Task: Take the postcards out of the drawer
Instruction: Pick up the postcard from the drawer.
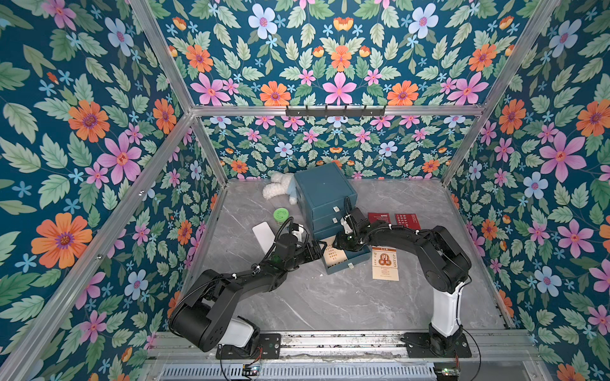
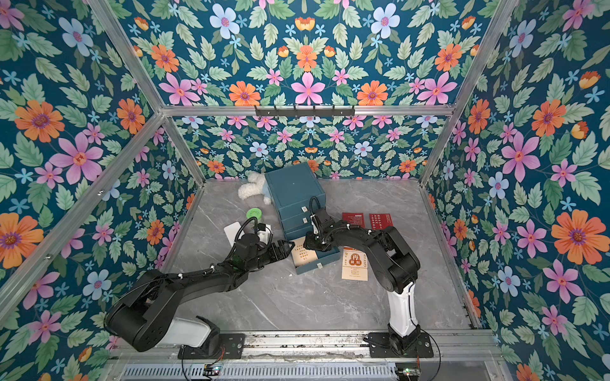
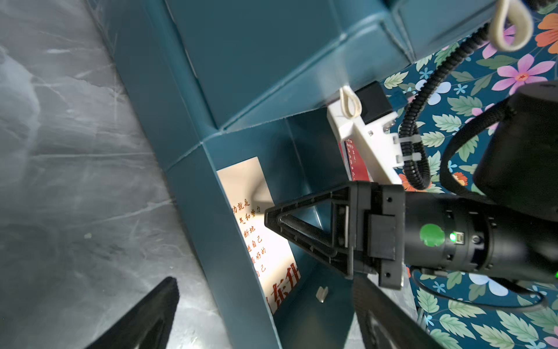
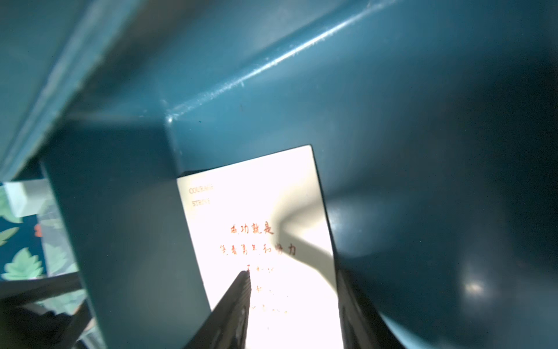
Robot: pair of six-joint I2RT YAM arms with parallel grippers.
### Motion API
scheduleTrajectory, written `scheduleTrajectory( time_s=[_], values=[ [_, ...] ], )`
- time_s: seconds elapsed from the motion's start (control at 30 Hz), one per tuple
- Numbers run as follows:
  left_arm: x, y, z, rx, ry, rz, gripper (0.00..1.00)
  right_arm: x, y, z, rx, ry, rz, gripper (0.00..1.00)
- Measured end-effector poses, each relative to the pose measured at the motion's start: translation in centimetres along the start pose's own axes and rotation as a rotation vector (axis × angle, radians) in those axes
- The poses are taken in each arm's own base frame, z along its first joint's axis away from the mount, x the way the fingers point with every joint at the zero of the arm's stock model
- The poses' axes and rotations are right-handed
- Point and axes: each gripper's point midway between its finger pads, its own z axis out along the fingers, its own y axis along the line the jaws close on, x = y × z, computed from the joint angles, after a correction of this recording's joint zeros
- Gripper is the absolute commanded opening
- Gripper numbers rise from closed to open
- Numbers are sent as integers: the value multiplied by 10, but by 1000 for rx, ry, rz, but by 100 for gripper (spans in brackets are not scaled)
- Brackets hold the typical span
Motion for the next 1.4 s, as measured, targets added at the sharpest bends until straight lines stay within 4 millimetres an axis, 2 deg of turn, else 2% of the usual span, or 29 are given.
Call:
scheduleTrajectory(
  time_s=[0.17, 0.37, 0.7, 0.83, 1.07, 1.23, 1.4],
  values=[
    [1, 1, 0, -2, 1, -1, 93, 2, 10, -1, -92, -4, 30, 49],
    [2, 2, 1, -6, 5, -6, 93, 1, 12, -7, -241, -4, 123, 45],
    [2, 3, 2, -7, 6, -10, 93, 0, 35, -17, -396, 0, 156, 37],
    [2, 3, 2, -8, 7, -14, 93, -3, 43, -24, -424, -10, 147, 27],
    [0, 1, 2, -5, 3, -12, 93, -5, 45, -29, -419, -22, 141, 2],
    [-6, -4, 0, -1, -16, -6, 93, -8, 46, -37, -409, -37, 127, 0],
    [-16, -8, -5, -12, -48, 10, 93, -15, 49, -55, -418, -68, 123, 0]
  ],
)
